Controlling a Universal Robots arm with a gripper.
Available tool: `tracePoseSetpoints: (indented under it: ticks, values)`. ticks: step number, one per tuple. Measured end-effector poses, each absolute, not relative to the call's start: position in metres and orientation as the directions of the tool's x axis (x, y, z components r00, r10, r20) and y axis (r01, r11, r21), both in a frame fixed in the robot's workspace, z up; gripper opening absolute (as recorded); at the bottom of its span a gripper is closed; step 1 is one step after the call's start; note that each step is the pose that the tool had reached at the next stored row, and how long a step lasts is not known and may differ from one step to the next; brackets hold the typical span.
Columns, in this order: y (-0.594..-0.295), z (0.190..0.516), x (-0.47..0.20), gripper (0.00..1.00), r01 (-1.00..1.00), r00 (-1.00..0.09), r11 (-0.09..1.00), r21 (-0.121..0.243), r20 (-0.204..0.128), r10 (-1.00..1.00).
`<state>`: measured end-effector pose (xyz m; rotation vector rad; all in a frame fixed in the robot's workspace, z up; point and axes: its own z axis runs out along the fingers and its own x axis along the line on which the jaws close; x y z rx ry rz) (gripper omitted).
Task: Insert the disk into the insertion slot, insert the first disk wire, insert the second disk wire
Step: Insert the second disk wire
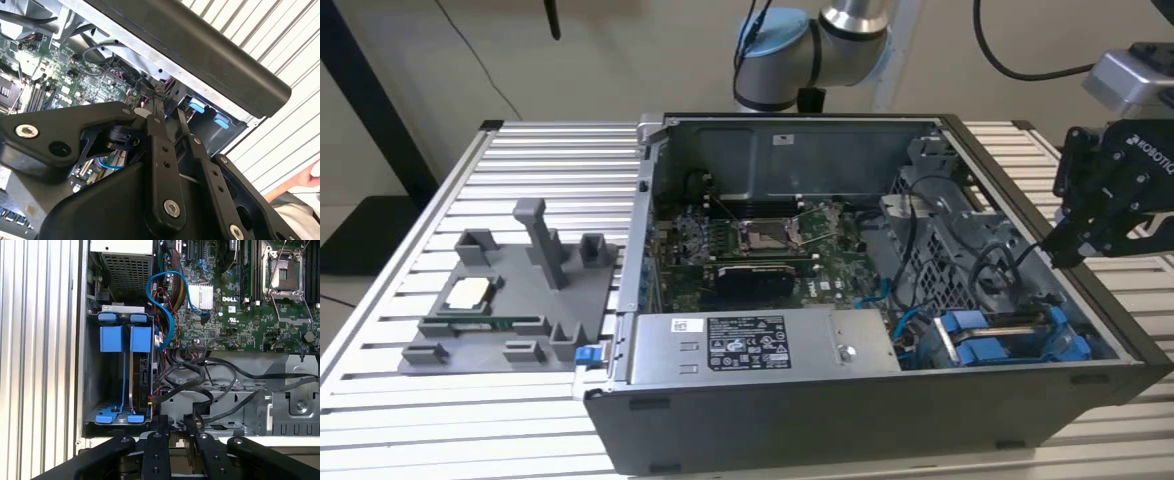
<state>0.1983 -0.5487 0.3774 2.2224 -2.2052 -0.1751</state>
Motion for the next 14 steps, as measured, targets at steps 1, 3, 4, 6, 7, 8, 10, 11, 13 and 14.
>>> tracePoseSetpoints:
  ticks: [1,3,4,6,7,8,10,11,13,14]
  values:
    - [-0.5487,0.3774,0.1983,0.27,-0.997,0.005,-0.011,0.083,-0.075,-0.997]
    - [-0.5487,0.3774,0.1983,0.27,-0.997,0.005,-0.011,0.083,-0.075,-0.997]
    - [-0.5487,0.3774,0.1983,0.24,-0.997,0.005,-0.011,0.083,-0.075,-0.997]
    - [-0.5487,0.3774,0.1983,0.17,-0.997,0.005,-0.011,0.083,-0.075,-0.997]
    - [-0.5487,0.3774,0.1983,0.17,-0.997,0.005,-0.011,0.083,-0.075,-0.997]
    - [-0.5487,0.3774,0.1983,0.17,-0.997,0.005,-0.011,0.083,-0.075,-0.997]
    - [-0.5487,0.3774,0.1983,0.17,-0.997,0.005,-0.011,0.083,-0.075,-0.997]
    - [-0.5487,0.3774,0.1983,0.17,-0.997,0.005,-0.011,0.083,-0.075,-0.997]
    - [-0.5487,0.3774,0.1983,0.15,-0.997,0.005,-0.011,0.083,-0.076,-0.997]
    - [-0.5487,0.3774,0.1983,0.15,-0.997,0.005,-0.011,0.083,-0.076,-0.997]
